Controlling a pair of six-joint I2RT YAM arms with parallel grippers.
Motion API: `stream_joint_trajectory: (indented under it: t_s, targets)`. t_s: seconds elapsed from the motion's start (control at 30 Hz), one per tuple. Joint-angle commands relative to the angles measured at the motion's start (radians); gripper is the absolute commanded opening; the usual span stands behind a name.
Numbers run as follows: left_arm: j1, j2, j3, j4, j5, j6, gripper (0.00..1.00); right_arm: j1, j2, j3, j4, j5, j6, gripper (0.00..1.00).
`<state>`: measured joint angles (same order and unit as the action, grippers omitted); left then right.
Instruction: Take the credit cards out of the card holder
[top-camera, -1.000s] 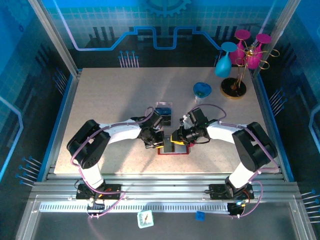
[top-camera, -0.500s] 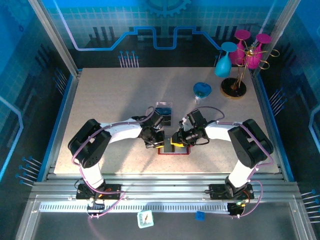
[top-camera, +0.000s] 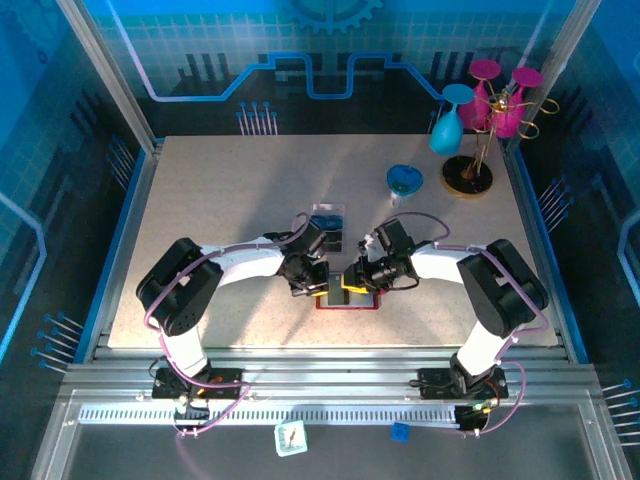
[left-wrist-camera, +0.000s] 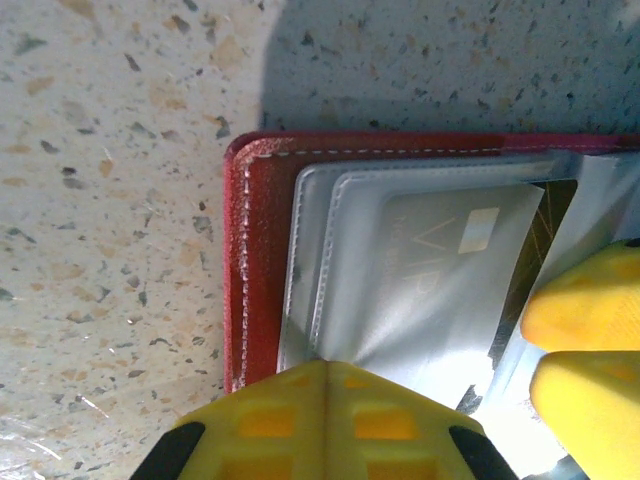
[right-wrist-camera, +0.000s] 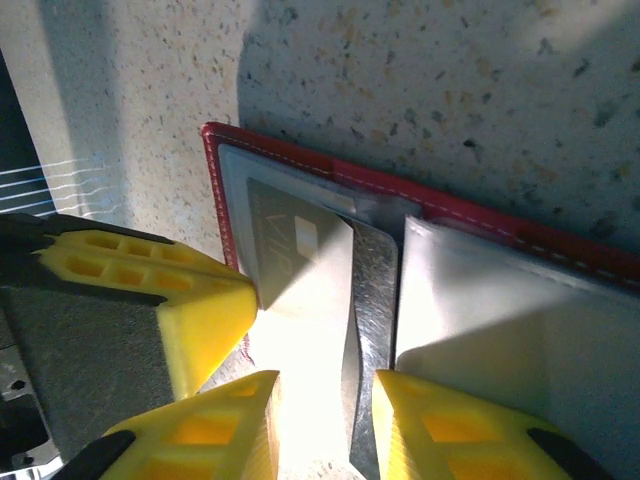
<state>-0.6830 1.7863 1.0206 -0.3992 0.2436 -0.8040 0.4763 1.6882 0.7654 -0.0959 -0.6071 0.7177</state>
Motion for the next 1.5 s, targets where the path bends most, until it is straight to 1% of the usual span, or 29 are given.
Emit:
stream_joint_trajectory:
  t_s: [0.0, 0.13, 0.33, 0.77, 1.0, 1.2, 1.47]
  targets:
    - [-0.002, 0.050, -0.010, -0.061, -0.023, 0.023, 0.00, -0.013, -0.035, -0.013, -0.005, -0.009, 0.007, 0.30]
    - [-0.002, 0.051, -0.012, -0.061, -0.023, 0.023, 0.00, -0.013, -0.033, -0.011, -0.021, 0.002, -0.001, 0.30]
    - [-0.003, 0.050, -0.014, -0.058, -0.021, 0.022, 0.00, -0.012, -0.017, -0.003, -0.082, 0.050, -0.036, 0.30]
    - [-0.002, 0.053, -0.011, -0.049, -0.008, 0.022, 0.00, -0.005, 0.043, -0.014, -0.004, -0.003, -0.011, 0.29]
    - [-0.005, 0.057, -0.006, -0.049, -0.003, 0.027, 0.00, -0.007, 0.020, -0.026, 0.015, -0.014, 0.003, 0.27]
    - [-0.009, 0.062, -0.004, -0.050, -0.002, 0.027, 0.00, -0.008, -0.015, -0.031, 0.024, -0.024, 0.018, 0.23]
    - [-0.012, 0.061, -0.006, -0.054, -0.004, 0.028, 0.00, -0.011, -0.021, -0.032, 0.033, -0.030, 0.025, 0.18]
